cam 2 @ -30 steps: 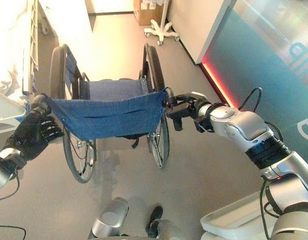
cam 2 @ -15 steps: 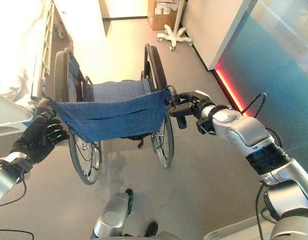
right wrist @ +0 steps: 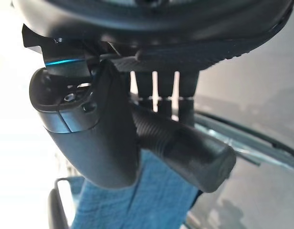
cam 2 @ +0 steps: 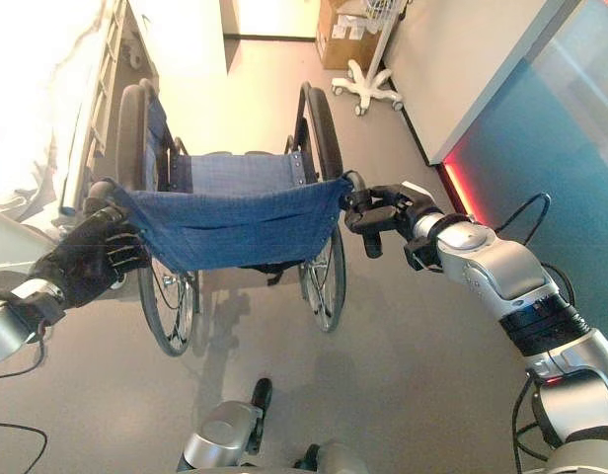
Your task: Push the wheelchair next to the bed
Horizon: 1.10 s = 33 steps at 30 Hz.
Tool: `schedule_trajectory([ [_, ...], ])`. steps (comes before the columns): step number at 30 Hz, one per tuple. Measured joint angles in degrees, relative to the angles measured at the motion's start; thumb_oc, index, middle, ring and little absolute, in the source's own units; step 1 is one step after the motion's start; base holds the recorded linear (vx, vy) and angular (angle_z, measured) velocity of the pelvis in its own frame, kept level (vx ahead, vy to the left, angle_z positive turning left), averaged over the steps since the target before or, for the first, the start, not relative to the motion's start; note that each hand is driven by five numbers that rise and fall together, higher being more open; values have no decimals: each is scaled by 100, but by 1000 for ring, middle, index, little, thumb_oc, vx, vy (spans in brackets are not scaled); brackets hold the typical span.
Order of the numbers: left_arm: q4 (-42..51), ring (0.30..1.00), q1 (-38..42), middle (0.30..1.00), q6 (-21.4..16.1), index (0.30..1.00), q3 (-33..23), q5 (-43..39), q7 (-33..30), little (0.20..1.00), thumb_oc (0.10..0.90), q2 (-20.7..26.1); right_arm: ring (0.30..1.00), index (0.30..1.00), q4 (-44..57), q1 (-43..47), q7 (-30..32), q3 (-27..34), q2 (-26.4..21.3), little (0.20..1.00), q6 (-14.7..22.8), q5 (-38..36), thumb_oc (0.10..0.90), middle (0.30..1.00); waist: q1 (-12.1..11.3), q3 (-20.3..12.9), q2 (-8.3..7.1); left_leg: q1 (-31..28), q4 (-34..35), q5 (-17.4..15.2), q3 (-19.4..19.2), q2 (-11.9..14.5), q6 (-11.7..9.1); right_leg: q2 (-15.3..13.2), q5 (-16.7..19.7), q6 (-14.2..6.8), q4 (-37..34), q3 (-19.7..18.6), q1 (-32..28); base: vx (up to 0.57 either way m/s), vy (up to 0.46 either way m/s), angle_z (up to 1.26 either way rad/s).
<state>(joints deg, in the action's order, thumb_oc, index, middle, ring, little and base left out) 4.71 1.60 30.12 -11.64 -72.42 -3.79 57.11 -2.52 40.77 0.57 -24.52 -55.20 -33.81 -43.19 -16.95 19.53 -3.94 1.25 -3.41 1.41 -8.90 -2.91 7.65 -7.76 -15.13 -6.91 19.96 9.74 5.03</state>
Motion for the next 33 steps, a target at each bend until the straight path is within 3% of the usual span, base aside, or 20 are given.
schedule_trajectory([
  [2, -200, 300, 142, 300, -4, 300, 17, -19, -3, 300, 400, -43, 300, 300, 5, 11, 12, -9, 30, 300, 15, -11, 400, 300, 73, 13, 21, -72, -13, -125, 106, -26, -33, -200, 255, -144, -578, 7, 381, 445, -328, 40],
  [5, -322, 300, 63, 300, -39, 300, 12, -18, -6, 300, 400, 0, 300, 300, 207, -35, 71, -54, -24, 300, -128, -226, 400, 300, 407, 11, -61, -227, -115, -371, 254, -178, -85, -690, 1347, -442, -1433, 18, 722, 454, -281, 68],
  [8, -336, 300, -124, 300, -47, 300, -47, 65, -70, 300, 400, -7, 300, 300, 312, -45, 112, -100, -30, 300, -413, -490, 400, 300, 524, 12, -81, -498, -403, -758, 419, -120, -224, -605, 1893, -149, -1655, 16, 670, 438, -202, 53],
  [11, -340, 300, -253, 300, -64, 300, -62, 163, -70, 300, 400, -64, 300, 300, 277, -33, 85, -310, -95, 300, -509, -695, 400, 300, 564, -112, -259, -699, -838, -1290, 745, -135, -435, -39, 2301, 204, -1583, -230, 305, 395, -154, 51],
  [12, -311, 300, -310, 300, -102, 300, -62, 195, -85, 300, 400, -198, 300, 300, 222, -13, 60, -349, -93, 300, -497, -698, 400, 300, 596, -183, -98, -714, -901, -1455, 685, 186, -659, 163, 2149, 197, -1460, -78, 253, 425, -287, 49],
  [13, -247, 300, -346, 300, -103, 300, -126, 193, -87, 300, 400, -112, 300, 300, 220, 74, 48, -362, -101, 300, -490, -702, 400, 300, 544, -189, -98, -663, -1165, -1518, 674, 309, -818, 335, 1919, 500, -1308, 228, 251, 287, -241, 28],
  [14, -248, 300, -339, 300, -126, 300, -129, 193, -89, 300, 400, -120, 300, 300, 176, 138, 30, -377, -101, 300, -487, -701, 400, 300, 517, -184, -87, -539, -1469, -1569, 723, 373, -915, 401, 1828, 530, -1229, 250, 274, 345, -249, 11],
  [15, -244, 300, -313, 300, -179, 300, -113, 194, -131, 300, 400, -153, 300, 300, 39, 335, 23, -499, -95, 300, -422, -696, 400, 300, 463, -183, -88, 58, -2709, -1611, 873, 395, -1034, 449, 1533, 620, -911, 222, 386, 232, -138, 0],
  [16, -248, 300, -314, 300, -180, 300, -79, 194, -158, 300, 400, -162, 300, 300, -17, 428, 24, -589, -89, 300, -402, -690, 400, 300, 414, -183, -73, 353, -3410, -1472, 961, 385, -1179, 494, 1439, 659, -783, 121, 353, 282, -156, -21],
  [18, -240, 300, -344, 300, -180, 300, -11, 191, -147, 300, 400, -243, 300, 300, -121, 449, 23, -636, -55, 300, -360, -685, 400, 300, 192, -180, -64, 924, -4693, -581, 1270, 305, -1362, 644, 1306, 817, -764, -281, 176, 292, -121, -18],
  [19, -225, 300, -353, 300, -180, 300, -5, 191, -140, 300, 400, -248, 300, 300, -121, 437, 23, -637, -60, 300, -361, -682, 400, 300, 183, -174, -73, 1084, -4816, -603, 1372, 261, -1332, 638, 1284, 847, -858, -458, 72, 315, -59, 31],
  [21, -74, 300, -358, 300, -264, 300, -10, 188, -132, 300, 400, -224, 300, 300, -46, 434, 24, -594, -173, 300, -360, -672, 400, 300, 234, -93, -278, 1112, -3727, -882, 1431, -87, -955, 624, 1272, 739, -1268, -1064, -133, 367, 3, 47],
  [22, 14, 300, -356, 300, -294, 300, -11, 184, -132, 300, 400, -224, 300, 300, 12, 447, 23, -589, -279, 300, -360, -675, 400, 300, 246, -89, -296, 848, -2420, -862, 1430, -140, -917, 644, 1293, 655, -1373, -1248, -181, 403, 49, 29],
  [23, 83, 300, -356, 300, -293, 300, -8, 172, -126, 300, 400, -248, 300, 300, 55, 484, 23, -583, -380, 300, -364, -678, 400, 300, 283, -87, -78, 250, -686, -511, 1392, 55, -987, 828, 1188, 512, -1321, -1250, -226, 316, 57, 12],
  [24, 77, 300, -358, 300, -295, 300, -57, 164, -114, 300, 400, -236, 300, 300, 39, 505, 63, -552, -314, 300, -359, -662, 400, 300, 267, -14, -72, -56, -243, -307, 1202, 115, -693, 866, 1039, 448, -1211, -1204, -256, 369, 69, 5],
  [25, 44, 300, -332, 300, -304, 300, -67, 173, -117, 300, 400, -245, 300, 300, 34, 561, 97, -570, -279, 300, -382, -660, 400, 300, 242, -6, -74, -196, -47, -279, 713, 238, -711, 744, 912, 624, -952, -518, -241, 298, 47, -1],
  [27, -55, 300, -325, 300, -324, 300, -61, 200, -120, 300, 400, -253, 300, 300, -59, 553, 109, -573, -122, 300, -383, -658, 400, 300, 125, 6, -92, -305, -285, -405, 560, 269, -878, 688, 810, 828, -811, 263, -316, 386, 52, -12],
  [29, -152, 300, -339, 300, -322, 300, -25, 249, -134, 300, 400, -306, 300, 300, -165, 520, 104, -583, -2, 300, -368, -653, 400, 300, 113, 57, -120, 422, -1962, -995, 540, 220, -1329, 805, 1010, 775, -1724, -228, -1021, 505, 77, 15],
  [30, -146, 300, -359, 300, -331, 300, -30, 250, -134, 300, 400, -344, 300, 300, -148, 490, 101, -580, -15, 300, -363, -645, 400, 300, 61, 47, -119, 572, -2082, -1062, 553, 219, -1387, 833, 1030, 783, -1848, -403, -1109, 338, 61, 1],
  [33, 77, 300, -372, 300, -277, 300, 26, 235, -131, 300, 400, -382, 300, 300, -122, 304, -136, -425, -182, 300, -295, -421, 400, 300, -56, 44, -26, 972, -452, -585, 512, 299, -1352, 978, 891, 852, -2174, -925, -1598, 446, 102, 2],
])
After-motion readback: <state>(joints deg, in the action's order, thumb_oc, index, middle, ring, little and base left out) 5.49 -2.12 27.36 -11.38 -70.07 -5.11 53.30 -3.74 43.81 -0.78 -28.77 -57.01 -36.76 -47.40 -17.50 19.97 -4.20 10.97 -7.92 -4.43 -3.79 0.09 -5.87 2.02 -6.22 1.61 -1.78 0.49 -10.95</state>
